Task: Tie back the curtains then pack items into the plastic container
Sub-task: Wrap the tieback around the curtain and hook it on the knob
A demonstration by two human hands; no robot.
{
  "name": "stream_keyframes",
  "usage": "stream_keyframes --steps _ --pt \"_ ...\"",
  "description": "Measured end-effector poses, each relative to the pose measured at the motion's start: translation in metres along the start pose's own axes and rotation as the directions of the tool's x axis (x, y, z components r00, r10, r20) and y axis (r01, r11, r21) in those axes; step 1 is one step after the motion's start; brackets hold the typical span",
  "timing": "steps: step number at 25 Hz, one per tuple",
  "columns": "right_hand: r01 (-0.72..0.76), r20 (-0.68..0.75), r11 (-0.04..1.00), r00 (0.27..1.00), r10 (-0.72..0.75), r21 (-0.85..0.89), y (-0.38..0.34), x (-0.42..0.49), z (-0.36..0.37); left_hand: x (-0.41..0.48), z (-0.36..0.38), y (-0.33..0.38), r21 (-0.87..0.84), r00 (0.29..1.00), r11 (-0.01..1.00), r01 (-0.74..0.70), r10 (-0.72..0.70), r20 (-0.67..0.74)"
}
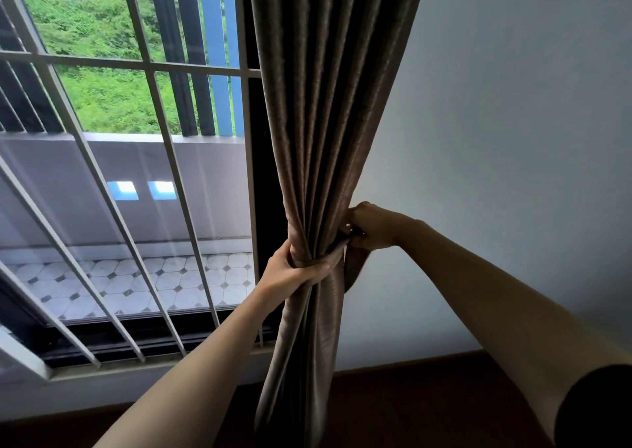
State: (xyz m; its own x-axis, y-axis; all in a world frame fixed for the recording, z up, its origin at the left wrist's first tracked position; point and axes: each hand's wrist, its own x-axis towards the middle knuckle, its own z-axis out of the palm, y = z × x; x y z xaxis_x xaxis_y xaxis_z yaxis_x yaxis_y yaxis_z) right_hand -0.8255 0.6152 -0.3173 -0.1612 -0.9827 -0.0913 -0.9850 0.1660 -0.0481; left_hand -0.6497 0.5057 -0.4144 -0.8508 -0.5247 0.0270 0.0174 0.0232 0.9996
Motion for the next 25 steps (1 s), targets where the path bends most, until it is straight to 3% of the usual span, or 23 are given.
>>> stream_keyframes --steps 7,10,12,13,16,19,23,25 --pt "-0.010 0.075 0.996 0.997 0.016 -0.086 -0.002 0.009 -0.017 0.001 -0.001 0.002 -0.005 0.998 1.000 0.013 -0.012 0.069" --pt "0.049 -0.031 0.991 0.998 -0.054 -0.127 -0.007 0.006 -0.018 0.001 -0.004 0.003 0.003 0.993 1.000 0.027 -0.027 0.114" --pt "0.014 -0.167 1.000 0.986 -0.015 -0.010 -0.008 0.006 -0.003 0.002 -0.006 0.004 0.003 0.989 0.999 0.038 -0.038 0.142" --pt "-0.052 -0.216 0.994 0.974 0.072 0.094 -0.009 0.007 0.005 0.002 -0.007 0.006 -0.003 0.986 0.999 0.044 -0.043 0.162" --pt "-0.201 -0.209 0.956 0.946 0.246 0.216 -0.013 0.012 0.027 0.001 -0.008 0.007 -0.022 0.974 0.998 0.064 -0.058 0.220" --pt "-0.096 -0.267 0.921 0.941 0.208 0.378 -0.015 0.005 0.040 0.000 -0.009 0.008 0.005 0.962 0.997 0.080 -0.078 0.261" --pt "-0.042 -0.250 0.707 0.919 0.304 0.706 -0.032 -0.011 0.048 -0.004 -0.007 0.010 0.060 0.941 0.993 0.098 -0.112 0.321" --pt "-0.050 -0.211 0.614 0.914 0.345 0.788 -0.040 -0.017 0.047 -0.006 -0.005 0.012 0.067 0.937 0.991 0.113 -0.129 0.325"
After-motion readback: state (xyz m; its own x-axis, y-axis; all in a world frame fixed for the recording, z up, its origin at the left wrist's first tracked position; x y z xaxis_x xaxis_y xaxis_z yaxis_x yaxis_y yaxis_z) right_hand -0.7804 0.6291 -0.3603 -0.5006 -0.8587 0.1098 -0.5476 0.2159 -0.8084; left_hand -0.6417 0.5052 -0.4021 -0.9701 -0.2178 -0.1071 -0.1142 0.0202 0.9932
